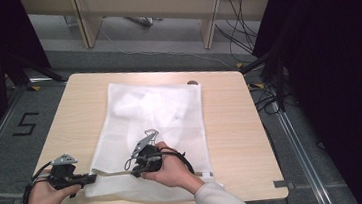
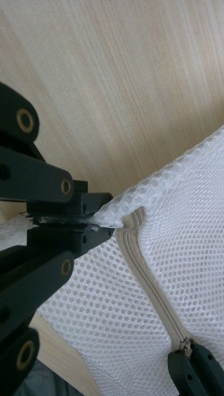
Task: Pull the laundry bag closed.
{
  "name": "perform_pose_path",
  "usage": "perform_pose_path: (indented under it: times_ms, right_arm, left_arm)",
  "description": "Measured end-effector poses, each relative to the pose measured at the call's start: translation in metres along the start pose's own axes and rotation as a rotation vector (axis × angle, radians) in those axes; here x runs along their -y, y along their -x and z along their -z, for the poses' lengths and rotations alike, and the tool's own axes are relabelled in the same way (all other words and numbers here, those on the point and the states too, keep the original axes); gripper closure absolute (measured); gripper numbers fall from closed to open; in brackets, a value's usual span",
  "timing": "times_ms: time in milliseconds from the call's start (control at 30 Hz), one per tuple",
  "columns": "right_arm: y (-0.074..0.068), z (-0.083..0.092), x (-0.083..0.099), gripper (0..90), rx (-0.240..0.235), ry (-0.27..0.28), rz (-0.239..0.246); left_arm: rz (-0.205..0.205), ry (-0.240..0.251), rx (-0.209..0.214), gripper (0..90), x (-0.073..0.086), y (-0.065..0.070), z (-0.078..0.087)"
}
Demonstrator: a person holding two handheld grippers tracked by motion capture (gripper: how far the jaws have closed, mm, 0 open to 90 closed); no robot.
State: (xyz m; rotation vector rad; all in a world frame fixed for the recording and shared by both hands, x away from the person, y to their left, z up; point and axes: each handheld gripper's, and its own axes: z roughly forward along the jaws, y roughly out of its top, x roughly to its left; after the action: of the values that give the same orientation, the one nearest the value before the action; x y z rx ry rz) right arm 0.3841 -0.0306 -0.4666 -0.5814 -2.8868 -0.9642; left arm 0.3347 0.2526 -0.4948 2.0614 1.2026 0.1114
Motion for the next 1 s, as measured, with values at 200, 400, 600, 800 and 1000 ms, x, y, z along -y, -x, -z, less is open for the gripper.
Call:
perform_pose_path:
  times_ms: [200, 400, 600, 800, 1000]
  right_arm:
    - [0.0008, 0.0011, 0.0005, 82.6, -0.004, 0.009, 0.009]
    - [0.0017, 0.0048, 0.0026, 82.6, 0.004, 0.006, -0.005]
    - [0.003, 0.0057, 0.0052, 82.6, -0.001, 0.011, -0.002]
    - [0.0039, 0.0074, 0.0054, 82.6, 0.003, 0.015, 0.015]
    - [0.0028, 0.0093, 0.0069, 82.6, 0.009, 0.006, -0.01]
  left_arm:
    - [0.019, 0.014, 0.002, 85.3, 0.0, 0.0016, -0.0011]
    - [0.026, 0.038, -0.007, 85.3, 0.001, 0.0018, -0.0032]
    - [-0.009, -0.011, -0.005, 85.3, -0.0002, -0.0002, -0.0005]
    - [-0.005, 0.002, -0.01, 85.3, 0.0002, 0.0007, -0.0012]
    - [-0.004, 0.016, -0.011, 85.3, 0.0009, 0.0009, -0.0024]
